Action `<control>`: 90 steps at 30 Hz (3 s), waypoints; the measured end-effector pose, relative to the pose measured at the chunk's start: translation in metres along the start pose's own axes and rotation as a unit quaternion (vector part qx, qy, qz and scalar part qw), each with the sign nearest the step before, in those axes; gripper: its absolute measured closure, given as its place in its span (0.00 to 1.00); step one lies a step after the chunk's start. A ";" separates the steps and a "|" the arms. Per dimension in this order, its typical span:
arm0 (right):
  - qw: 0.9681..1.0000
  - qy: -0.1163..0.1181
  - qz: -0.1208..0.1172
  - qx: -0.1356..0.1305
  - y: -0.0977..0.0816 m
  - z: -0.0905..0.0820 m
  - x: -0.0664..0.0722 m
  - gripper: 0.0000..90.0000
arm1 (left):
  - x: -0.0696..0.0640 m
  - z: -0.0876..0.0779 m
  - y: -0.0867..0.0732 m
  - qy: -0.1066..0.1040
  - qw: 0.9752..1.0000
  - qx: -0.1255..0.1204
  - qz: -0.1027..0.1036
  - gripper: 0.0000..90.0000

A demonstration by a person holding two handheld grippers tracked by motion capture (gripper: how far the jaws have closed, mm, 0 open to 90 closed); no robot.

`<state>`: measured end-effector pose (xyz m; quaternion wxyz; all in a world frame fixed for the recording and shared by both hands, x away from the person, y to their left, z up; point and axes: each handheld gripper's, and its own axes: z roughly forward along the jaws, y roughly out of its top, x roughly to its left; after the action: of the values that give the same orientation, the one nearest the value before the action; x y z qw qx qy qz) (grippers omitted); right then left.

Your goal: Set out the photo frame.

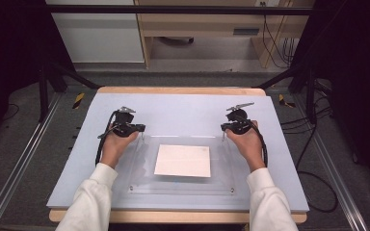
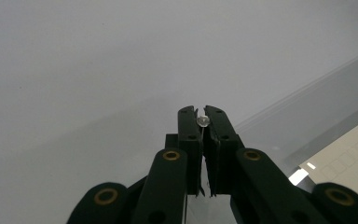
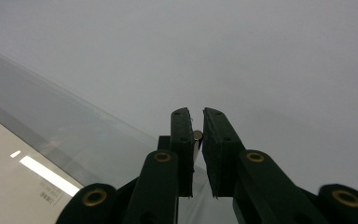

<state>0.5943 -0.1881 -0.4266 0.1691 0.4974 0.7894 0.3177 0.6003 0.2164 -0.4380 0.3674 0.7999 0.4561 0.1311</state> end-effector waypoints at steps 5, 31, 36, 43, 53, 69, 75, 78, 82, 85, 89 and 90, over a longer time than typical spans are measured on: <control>1.000 -0.002 -0.001 -0.001 0.000 0.001 0.000 0.90 | -0.001 0.000 0.000 0.001 1.000 0.003 0.000 0.95; 0.987 -0.041 -0.095 -0.124 -0.099 -0.106 0.025 0.17 | 0.000 0.001 0.001 0.001 1.000 0.008 -0.002 0.95; 0.986 -0.031 -0.122 -0.110 -0.140 -0.115 0.031 0.12 | 0.000 0.001 0.001 0.001 1.000 0.010 -0.001 0.95; 0.981 -0.052 -0.142 -0.123 -0.182 -0.132 0.042 0.16 | 0.000 0.001 0.003 0.000 1.000 0.015 -0.003 0.95; 0.980 -0.054 -0.152 -0.114 -0.203 -0.137 0.054 0.19 | 0.001 0.002 0.003 -0.001 1.000 0.018 -0.005 0.94; 0.978 -0.033 -0.190 -0.084 -0.211 -0.119 0.072 0.20 | 0.000 0.003 0.003 0.001 1.000 0.021 -0.007 0.94; 0.971 -0.027 -0.214 -0.100 -0.206 -0.107 0.079 0.29 | 0.000 0.003 0.003 0.000 1.000 0.022 -0.005 0.94; 0.969 -0.019 -0.220 -0.112 -0.202 -0.104 0.083 0.34 | 0.000 0.003 0.003 -0.002 1.000 0.023 -0.006 0.94; 0.966 -0.011 -0.229 -0.116 -0.200 -0.100 0.086 0.35 | 0.001 0.004 0.003 -0.003 1.000 0.022 -0.006 0.94; 0.962 -0.006 -0.242 -0.124 -0.199 -0.099 0.087 0.38 | 0.001 0.004 0.002 -0.004 1.000 0.021 -0.005 0.94; 0.954 0.004 -0.257 -0.152 -0.199 -0.102 0.087 0.47 | 0.001 0.004 0.002 -0.003 1.000 0.019 -0.004 0.94; 0.953 0.004 -0.258 -0.158 -0.199 -0.103 0.088 0.47 | 0.001 0.004 0.002 -0.003 1.000 0.019 -0.004 0.94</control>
<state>0.3601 -0.2045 -0.4789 0.3183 0.2423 0.8313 0.3858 0.6050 0.2147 -0.4396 0.3536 0.8054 0.4608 0.1185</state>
